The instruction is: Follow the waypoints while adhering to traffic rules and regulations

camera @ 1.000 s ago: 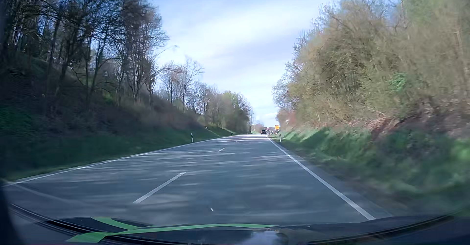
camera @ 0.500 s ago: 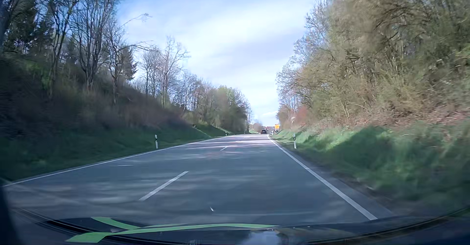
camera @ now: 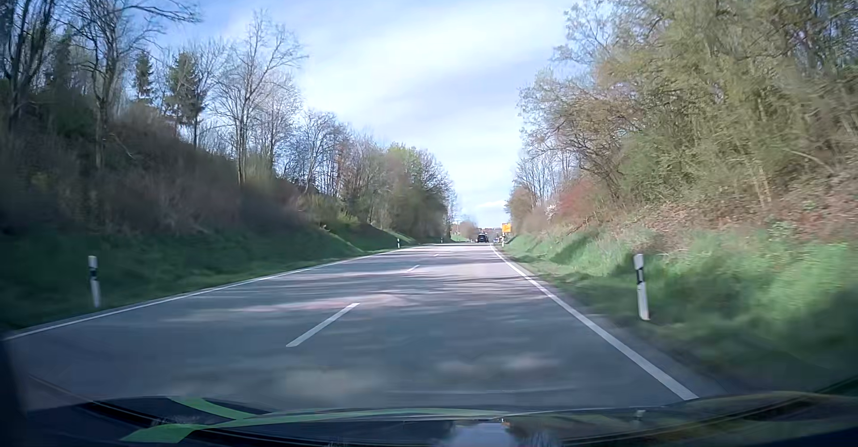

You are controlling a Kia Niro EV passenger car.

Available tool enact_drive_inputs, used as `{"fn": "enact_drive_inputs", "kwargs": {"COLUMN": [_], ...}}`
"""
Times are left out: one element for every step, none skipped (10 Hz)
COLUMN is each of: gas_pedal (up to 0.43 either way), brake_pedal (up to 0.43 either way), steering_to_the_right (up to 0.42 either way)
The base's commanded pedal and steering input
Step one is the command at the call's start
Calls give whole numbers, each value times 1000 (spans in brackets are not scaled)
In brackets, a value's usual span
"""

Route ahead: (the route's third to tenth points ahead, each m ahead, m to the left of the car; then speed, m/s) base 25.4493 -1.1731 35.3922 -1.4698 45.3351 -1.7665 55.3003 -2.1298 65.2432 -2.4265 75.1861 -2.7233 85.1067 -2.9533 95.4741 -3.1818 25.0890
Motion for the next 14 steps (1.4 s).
{"fn": "enact_drive_inputs", "kwargs": {"gas_pedal": [20, 59, 59, 79, 98, 118, 118, 118, 118, 118, 118, 118, 118, 110], "brake_pedal": [0, 0, 0, 0, 0, 0, 0, 0, 0, 0, 0, 0, 0, 0], "steering_to_the_right": [1, 3, 4, 4, 4, 4, 4, 4, 4, 4, 4, 4, 4, 4]}}
